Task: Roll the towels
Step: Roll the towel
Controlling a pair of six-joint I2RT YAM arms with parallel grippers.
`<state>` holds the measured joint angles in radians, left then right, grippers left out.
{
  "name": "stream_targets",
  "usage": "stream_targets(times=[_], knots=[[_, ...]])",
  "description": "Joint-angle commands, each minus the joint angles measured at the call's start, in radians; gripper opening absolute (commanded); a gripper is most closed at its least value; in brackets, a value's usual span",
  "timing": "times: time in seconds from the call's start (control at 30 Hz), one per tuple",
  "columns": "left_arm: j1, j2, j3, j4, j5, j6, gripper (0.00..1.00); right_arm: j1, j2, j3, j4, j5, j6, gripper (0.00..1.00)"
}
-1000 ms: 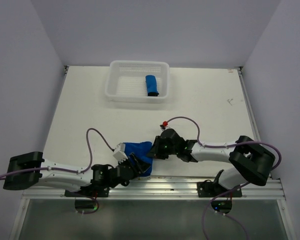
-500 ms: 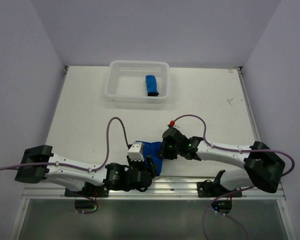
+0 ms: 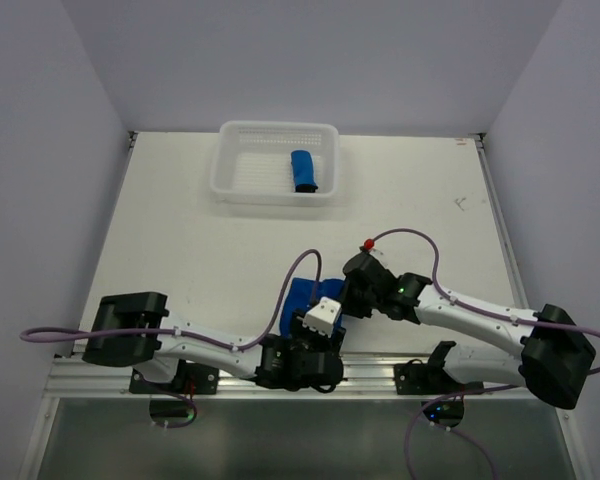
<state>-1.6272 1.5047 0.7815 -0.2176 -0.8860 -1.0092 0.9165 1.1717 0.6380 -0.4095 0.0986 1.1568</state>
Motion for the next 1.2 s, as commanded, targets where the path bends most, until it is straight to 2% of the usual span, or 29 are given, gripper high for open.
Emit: stream_targets(times=[0.0,0.2,0.33,0.5,0.77,0.87,0.9,1.07,1.17], knots=[[-0.016,0.072,0.094,0.035,-0.088,0.096,0.7,-0.014,-0.029,-0.011,-0.046,0.035,0.027,0.09],[-0.037,0.068,0.121,0.03,-0.125,0.097,0.69,-0.019,-0.009,-0.012,-0.054,0.033,0.02,0.09],[-0.043,0.037,0.081,0.128,-0.097,0.155,0.7,-0.025,0.009,-0.017,-0.034,0.018,0.024,0.09],[-0.043,0.11,0.087,0.179,-0.077,0.175,0.69,-0.027,0.023,-0.008,-0.02,0.003,0.024,0.09],[-0.04,0.212,0.151,0.092,-0.083,0.12,0.64,-0.036,0.026,-0.008,-0.015,-0.02,0.021,0.1],[-0.037,0.232,0.168,0.049,-0.094,0.089,0.53,-0.038,0.022,-0.009,-0.017,-0.023,0.02,0.1],[-0.037,0.245,0.171,0.043,-0.094,0.083,0.46,-0.038,0.02,-0.011,-0.02,-0.025,0.02,0.1],[-0.03,0.275,0.188,-0.026,-0.1,0.02,0.31,-0.039,0.014,-0.026,-0.018,-0.03,0.02,0.11],[-0.025,0.275,0.18,-0.058,-0.105,-0.029,0.14,-0.039,0.011,-0.038,-0.02,-0.025,0.02,0.12]])
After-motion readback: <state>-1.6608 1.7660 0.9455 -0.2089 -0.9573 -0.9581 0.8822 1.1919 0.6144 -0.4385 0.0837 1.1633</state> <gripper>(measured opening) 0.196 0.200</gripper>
